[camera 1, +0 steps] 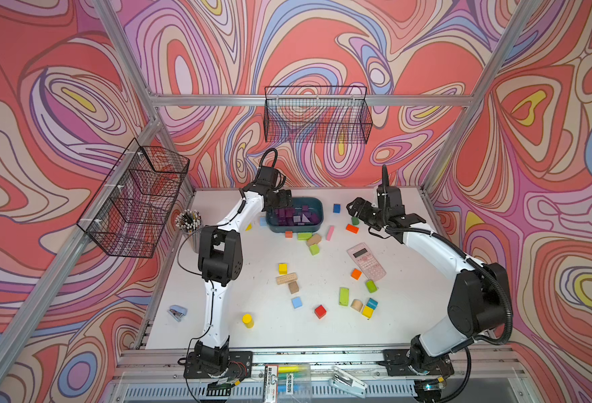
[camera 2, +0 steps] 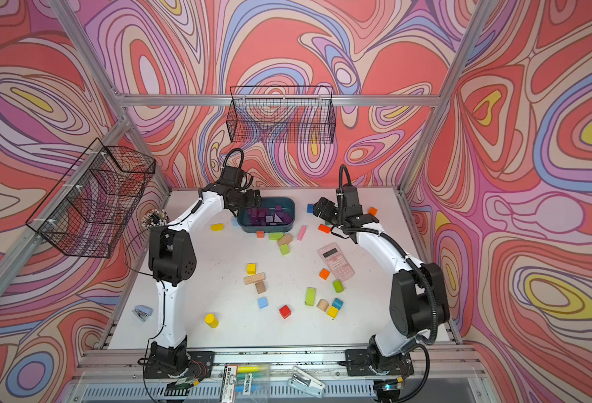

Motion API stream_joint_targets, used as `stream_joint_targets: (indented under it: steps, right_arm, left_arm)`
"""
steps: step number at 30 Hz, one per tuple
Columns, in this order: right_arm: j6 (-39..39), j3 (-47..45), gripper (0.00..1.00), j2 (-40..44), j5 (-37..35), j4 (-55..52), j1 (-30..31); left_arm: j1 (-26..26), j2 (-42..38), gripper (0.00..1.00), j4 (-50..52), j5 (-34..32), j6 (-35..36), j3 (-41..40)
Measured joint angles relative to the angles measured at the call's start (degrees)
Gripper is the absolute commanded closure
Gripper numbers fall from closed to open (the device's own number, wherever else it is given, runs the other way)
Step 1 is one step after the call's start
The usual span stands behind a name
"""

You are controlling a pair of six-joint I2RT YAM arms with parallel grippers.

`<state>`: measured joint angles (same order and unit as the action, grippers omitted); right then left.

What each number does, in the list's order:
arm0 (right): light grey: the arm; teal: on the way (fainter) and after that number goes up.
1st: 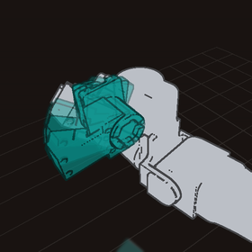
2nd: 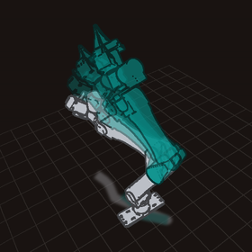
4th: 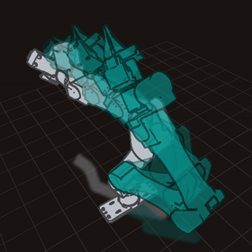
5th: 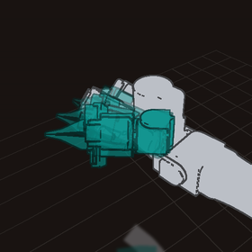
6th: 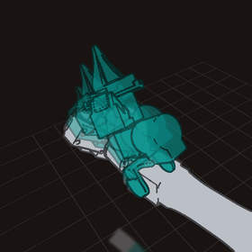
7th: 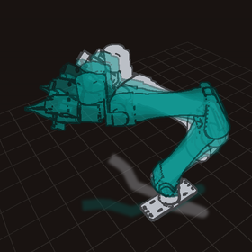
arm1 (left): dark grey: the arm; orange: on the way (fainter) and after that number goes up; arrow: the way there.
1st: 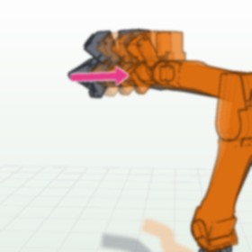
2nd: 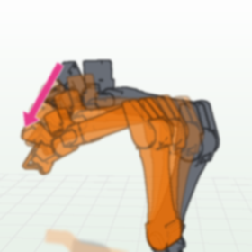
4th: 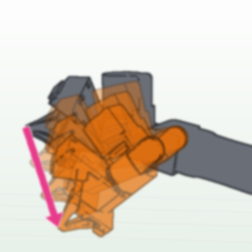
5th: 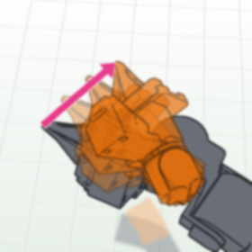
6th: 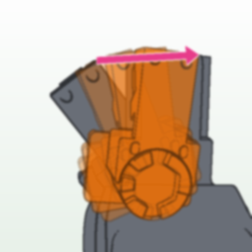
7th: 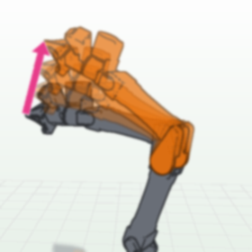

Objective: Pick purple bricks into the storage bin
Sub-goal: Place the building block in the storage box, then reset both arms

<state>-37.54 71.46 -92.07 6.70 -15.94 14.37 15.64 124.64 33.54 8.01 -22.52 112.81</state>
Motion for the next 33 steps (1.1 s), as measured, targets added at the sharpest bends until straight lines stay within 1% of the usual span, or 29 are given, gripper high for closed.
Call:
stream_joint_targets:
  steps: [11,18,23,28,33]
  right_arm:
    - [2.8,0.0,0.02,0.0,-4.1,1.2,0.0]
    - [7.9,-0.6,0.02,0.9,-9.4,3.3,0.0]
    - [13.3,-4.7,0.02,5.5,-14.5,5.7,0.0]
    - [19.1,-10.1,0.02,10.2,-19.5,10.1,0.0]
    - [23.9,-16.3,0.02,11.5,-22.2,16.5,0.0]
  left_arm:
    - [0.0,-13.3,0.00,0.8,-0.1,0.5,-12.1]
    - [0.0,-24.5,0.00,1.5,-2.7,3.1,-21.8]
    - [0.0,-33.2,0.00,0.5,-4.6,4.8,-29.8]
    - [0.0,-42.1,0.00,-4.0,-5.2,5.2,-41.0]
    - [0.1,-48.2,0.00,-10.0,-5.3,6.7,-49.5]
